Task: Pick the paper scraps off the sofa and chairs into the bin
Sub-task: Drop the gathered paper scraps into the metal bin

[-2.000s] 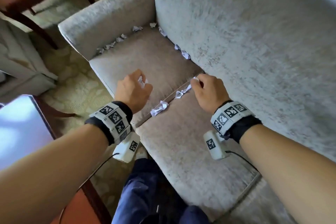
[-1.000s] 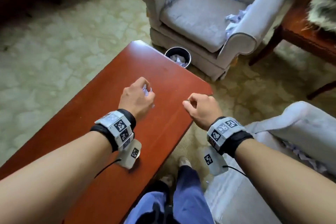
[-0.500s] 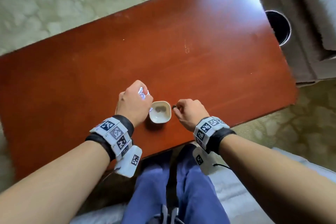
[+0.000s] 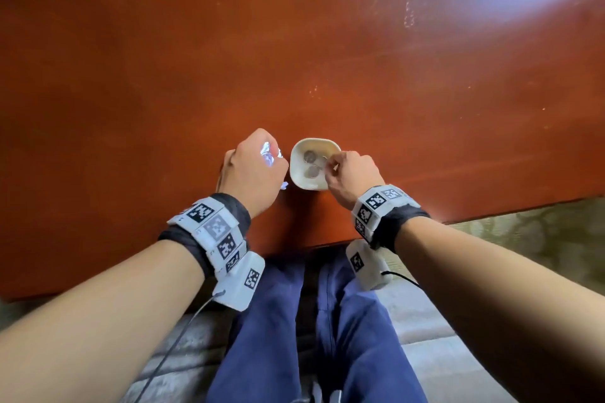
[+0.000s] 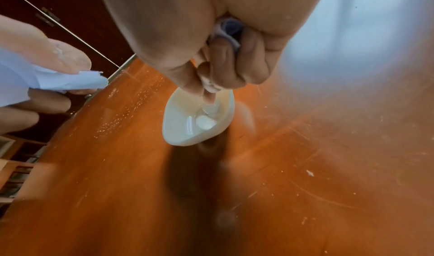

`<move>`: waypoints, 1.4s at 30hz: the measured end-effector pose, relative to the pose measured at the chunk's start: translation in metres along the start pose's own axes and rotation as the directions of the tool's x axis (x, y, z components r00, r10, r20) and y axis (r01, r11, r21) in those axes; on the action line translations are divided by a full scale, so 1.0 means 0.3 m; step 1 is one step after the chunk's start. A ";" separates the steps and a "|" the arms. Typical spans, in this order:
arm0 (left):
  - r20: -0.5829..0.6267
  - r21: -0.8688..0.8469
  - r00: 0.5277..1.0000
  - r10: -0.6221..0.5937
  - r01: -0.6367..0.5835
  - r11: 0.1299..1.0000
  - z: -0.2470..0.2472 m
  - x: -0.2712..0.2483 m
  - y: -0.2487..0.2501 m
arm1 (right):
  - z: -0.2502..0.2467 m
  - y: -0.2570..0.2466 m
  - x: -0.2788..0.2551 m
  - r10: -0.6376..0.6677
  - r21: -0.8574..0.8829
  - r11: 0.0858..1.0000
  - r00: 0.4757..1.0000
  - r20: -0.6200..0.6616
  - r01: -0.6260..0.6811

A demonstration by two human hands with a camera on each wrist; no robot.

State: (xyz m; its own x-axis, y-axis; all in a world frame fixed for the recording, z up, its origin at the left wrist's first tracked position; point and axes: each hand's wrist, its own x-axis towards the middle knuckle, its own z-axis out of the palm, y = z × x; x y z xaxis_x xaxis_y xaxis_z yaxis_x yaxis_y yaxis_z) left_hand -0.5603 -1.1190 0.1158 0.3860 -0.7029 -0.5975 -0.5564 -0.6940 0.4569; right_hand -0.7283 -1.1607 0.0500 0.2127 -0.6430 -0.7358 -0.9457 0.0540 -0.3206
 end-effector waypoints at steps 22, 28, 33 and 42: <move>0.005 -0.049 0.998 0.060 -0.060 0.997 -0.023 0.048 -0.028 | -0.023 -0.055 -0.030 0.063 0.003 0.998 0.998 -0.010 -0.063; 0.008 -0.102 0.996 0.088 -0.087 0.991 -0.149 0.016 0.159 | -0.275 -0.093 -0.132 0.030 -0.019 0.999 0.996 -0.081 -0.032; -0.033 -0.103 0.985 0.170 -0.172 0.980 -0.237 0.001 0.367 | -0.535 -0.105 -0.172 0.023 0.013 1.000 0.972 -0.235 -0.020; -0.033 -0.087 0.958 0.284 -0.285 0.954 -0.082 -0.022 0.840 | -0.847 0.105 -0.218 -0.045 0.161 0.981 0.944 -0.328 0.103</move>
State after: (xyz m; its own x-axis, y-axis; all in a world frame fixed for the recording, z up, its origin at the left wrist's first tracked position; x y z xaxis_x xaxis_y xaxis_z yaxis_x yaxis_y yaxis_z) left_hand -0.6850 -1.2930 0.2512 0.2365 -0.8756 -0.4212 -0.5770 -0.4753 0.6642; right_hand -0.8344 -1.3111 0.2396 0.1629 -0.8597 -0.4840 -0.8665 0.1099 -0.4869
